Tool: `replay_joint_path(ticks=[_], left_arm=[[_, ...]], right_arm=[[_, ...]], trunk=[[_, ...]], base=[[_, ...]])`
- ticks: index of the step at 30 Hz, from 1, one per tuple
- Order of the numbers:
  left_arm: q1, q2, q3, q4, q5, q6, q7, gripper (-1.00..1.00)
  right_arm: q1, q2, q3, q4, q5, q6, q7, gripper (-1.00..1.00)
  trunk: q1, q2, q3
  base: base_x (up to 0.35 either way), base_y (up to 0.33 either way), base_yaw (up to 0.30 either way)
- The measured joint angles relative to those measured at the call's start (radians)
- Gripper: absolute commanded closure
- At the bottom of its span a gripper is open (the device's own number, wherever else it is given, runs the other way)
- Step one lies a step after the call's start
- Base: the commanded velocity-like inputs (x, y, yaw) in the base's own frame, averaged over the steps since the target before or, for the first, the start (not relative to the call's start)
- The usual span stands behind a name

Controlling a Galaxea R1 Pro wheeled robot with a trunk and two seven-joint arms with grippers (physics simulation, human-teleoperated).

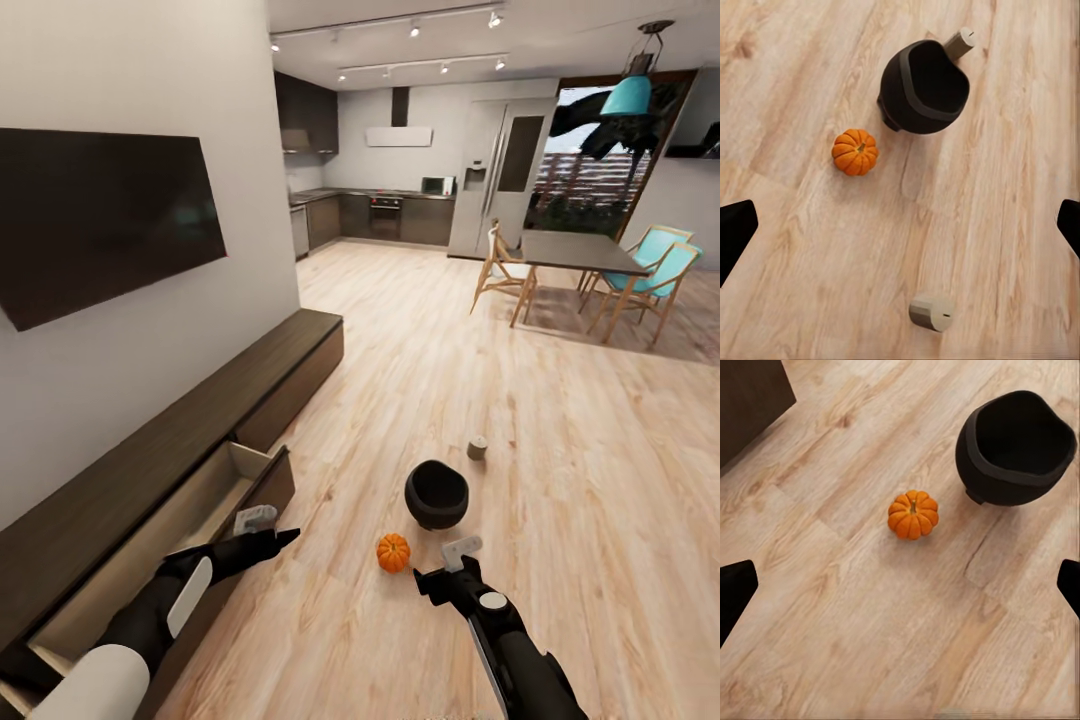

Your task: Place each of the two pumpkins and all three candles from the living room inside a cabinet in the living room (use any cabinet), then make sure every cabinet is closed, and position the cauldron so it is next to a table in the living room.

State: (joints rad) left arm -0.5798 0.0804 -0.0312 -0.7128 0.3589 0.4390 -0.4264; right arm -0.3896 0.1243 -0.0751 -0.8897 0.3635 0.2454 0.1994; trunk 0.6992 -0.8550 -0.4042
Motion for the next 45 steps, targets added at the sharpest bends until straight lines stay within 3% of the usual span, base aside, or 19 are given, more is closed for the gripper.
replay_joint_path(ticks=[45], left_arm=[[0.0,-0.007,-0.003,0.01,-0.003,-0.002,0.002,-1.0]], right_arm=[[0.0,-0.003,-0.005,0.002,-0.002,-0.008,-0.005,-1.0]], trunk=[[0.0,0.0,0.0]], base=[[0.0,0.0,-0.284]])
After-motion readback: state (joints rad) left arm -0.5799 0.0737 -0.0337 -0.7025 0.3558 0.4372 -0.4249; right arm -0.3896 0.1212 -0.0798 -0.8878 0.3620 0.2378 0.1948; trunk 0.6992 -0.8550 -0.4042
